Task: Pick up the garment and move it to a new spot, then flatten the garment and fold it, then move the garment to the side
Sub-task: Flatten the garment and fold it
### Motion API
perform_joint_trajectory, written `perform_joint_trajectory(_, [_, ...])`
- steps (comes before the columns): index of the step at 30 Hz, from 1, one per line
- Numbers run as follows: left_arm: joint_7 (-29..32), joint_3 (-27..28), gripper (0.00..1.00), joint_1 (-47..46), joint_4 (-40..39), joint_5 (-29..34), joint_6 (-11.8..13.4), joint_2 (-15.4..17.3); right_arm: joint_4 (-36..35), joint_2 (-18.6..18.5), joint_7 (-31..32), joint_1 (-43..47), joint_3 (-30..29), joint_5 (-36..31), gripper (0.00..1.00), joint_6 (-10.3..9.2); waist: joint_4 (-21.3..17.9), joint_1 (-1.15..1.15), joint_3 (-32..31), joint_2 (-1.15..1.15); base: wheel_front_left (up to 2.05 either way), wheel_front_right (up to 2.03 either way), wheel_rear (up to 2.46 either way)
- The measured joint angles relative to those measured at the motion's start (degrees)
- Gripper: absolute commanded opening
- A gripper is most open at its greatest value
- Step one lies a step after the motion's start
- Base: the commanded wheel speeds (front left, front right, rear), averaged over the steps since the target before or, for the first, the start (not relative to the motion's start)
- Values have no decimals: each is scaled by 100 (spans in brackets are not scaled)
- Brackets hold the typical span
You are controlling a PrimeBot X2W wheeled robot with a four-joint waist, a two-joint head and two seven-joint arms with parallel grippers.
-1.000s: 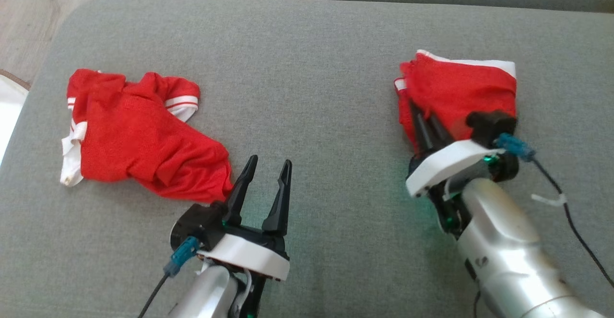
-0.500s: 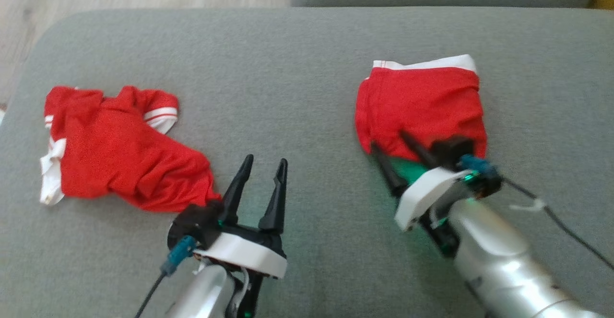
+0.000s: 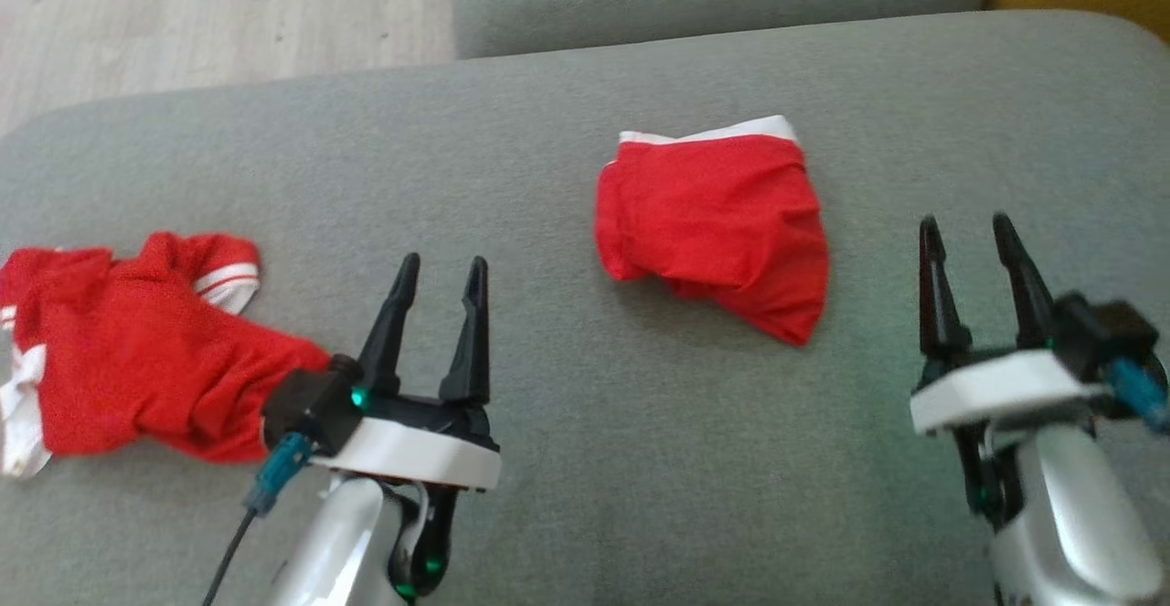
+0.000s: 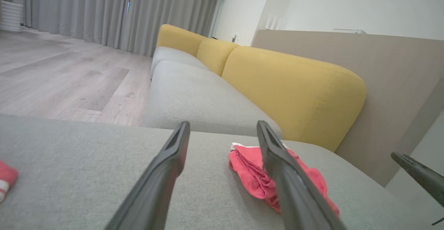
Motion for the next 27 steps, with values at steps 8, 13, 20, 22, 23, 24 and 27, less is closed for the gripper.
perform_joint_trajectory(8, [1,108,100,213,-31,54,-105,1,-759,276,-1,659,-505,-509,100,0,-210,0,-29,0,0,0,0])
perform_joint_trajectory(13, [1,70,100,291,-34,53,-122,1,-921,326,-1,750,-467,-387,100,0,-194,0,75,0,0,0,0])
perform_joint_trajectory(20, [1,-177,100,95,-68,34,-146,4,-881,326,-1,319,-276,-523,0,0,92,1,435,0,0,0,0])
perform_joint_trajectory(22, [1,-263,100,-15,-89,33,-144,3,-714,323,-1,-37,-279,-639,0,0,205,2,559,0,0,0,0])
perform_joint_trajectory(23, [1,-290,100,-68,-90,33,-142,1,-582,323,-1,-233,-279,-704,0,0,268,2,618,0,0,0,0])
perform_joint_trajectory(24, [1,-323,100,-115,-91,33,-136,-3,-432,320,-1,-418,-286,-780,0,0,335,2,673,0,0,0,0])
perform_joint_trajectory(27, [1,-425,100,-230,-91,-8,-96,1,136,313,11,-936,-304,-873,0,0,558,2,835,0,0,0,0])
